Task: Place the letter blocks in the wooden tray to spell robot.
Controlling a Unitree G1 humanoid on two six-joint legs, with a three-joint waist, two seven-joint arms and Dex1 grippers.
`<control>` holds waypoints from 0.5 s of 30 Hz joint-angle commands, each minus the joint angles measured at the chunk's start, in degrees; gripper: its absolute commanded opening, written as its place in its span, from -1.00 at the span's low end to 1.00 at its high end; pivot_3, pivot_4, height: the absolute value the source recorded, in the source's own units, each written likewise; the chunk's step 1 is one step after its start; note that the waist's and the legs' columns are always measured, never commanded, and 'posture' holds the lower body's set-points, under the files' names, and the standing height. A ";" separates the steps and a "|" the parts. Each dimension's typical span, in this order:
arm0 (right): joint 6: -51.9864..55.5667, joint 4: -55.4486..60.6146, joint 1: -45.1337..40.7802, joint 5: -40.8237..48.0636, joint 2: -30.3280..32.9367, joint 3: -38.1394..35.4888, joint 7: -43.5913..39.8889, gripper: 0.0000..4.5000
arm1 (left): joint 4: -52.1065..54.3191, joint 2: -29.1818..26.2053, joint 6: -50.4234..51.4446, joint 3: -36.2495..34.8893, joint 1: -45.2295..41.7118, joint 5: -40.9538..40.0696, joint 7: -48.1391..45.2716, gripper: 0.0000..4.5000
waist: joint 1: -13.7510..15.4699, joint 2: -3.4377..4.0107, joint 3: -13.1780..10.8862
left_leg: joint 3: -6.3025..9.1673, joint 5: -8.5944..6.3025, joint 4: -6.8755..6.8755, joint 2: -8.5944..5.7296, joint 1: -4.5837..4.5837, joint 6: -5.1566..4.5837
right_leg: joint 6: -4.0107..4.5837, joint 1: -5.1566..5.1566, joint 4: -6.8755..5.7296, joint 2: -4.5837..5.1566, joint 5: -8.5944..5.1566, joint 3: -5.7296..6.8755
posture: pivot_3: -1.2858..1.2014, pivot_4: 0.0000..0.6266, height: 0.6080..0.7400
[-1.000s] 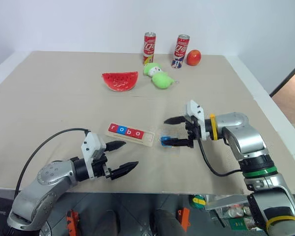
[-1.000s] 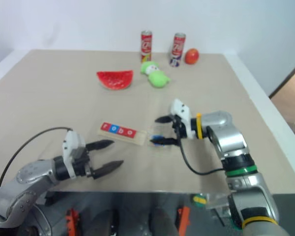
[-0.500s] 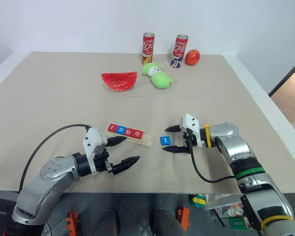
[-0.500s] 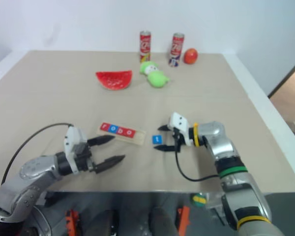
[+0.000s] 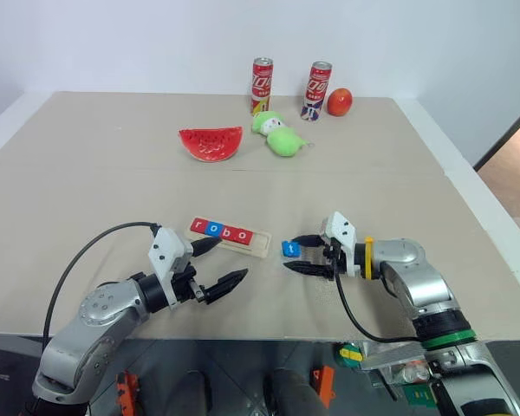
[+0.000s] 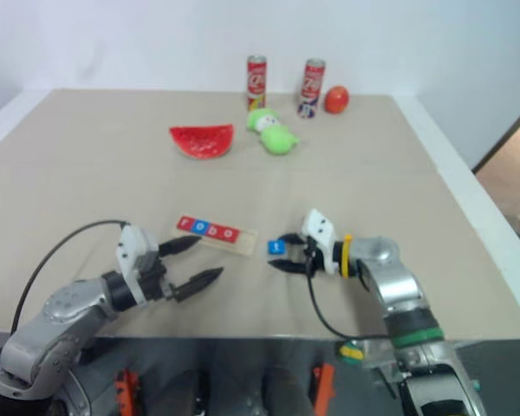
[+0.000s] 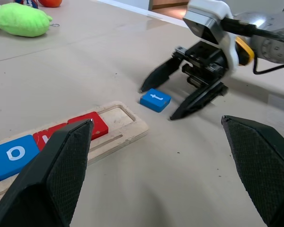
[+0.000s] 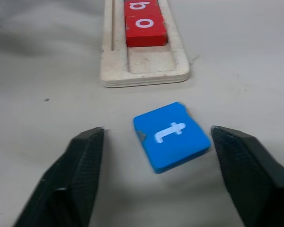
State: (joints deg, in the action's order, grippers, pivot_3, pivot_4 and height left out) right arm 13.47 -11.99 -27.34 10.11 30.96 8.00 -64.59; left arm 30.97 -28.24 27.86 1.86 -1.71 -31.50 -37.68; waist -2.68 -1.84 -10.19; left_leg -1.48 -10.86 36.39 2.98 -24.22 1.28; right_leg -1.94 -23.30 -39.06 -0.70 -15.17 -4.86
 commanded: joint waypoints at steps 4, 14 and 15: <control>7.84 7.74 2.82 1.23 0.11 -0.78 5.42 -0.46 | 1.41 -0.59 -0.62 -0.55 -0.10 0.21 -0.14 1.00 | -0.03 -0.01 0.00 | -0.04 0.01 0.03 -0.01 0.01 0.00 | -0.01 0.00 0.00 0.01 0.02 -0.02 | 0.03 -0.52 1.00; 11.63 12.15 2.75 3.60 0.81 -3.03 9.57 -0.46 | 1.05 -0.32 -1.12 -0.71 0.71 1.52 1.13 1.00 | -0.05 -0.02 0.01 | -0.03 0.00 0.03 -0.02 0.00 0.00 | -0.03 0.01 0.00 0.01 0.00 -0.02 | 0.03 -0.52 1.00; 11.39 11.57 0.93 4.20 1.03 -3.52 8.95 -0.46 | 0.74 -0.12 -1.32 -0.85 0.71 1.96 1.63 1.00 | -0.06 -0.02 0.00 | -0.05 0.00 0.02 -0.02 -0.01 0.00 | -0.03 -0.02 0.00 0.02 0.02 -0.05 | 0.03 -0.52 1.00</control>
State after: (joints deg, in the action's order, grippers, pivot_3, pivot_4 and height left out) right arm 25.16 -0.68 -22.96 12.95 31.01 7.14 -55.40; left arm 30.83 -28.27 27.80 1.85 -0.81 -30.42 -36.76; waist -2.75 -1.85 -10.18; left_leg -1.56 -10.86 36.41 2.96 -24.22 1.28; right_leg -1.99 -23.34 -39.06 -0.68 -15.12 -4.93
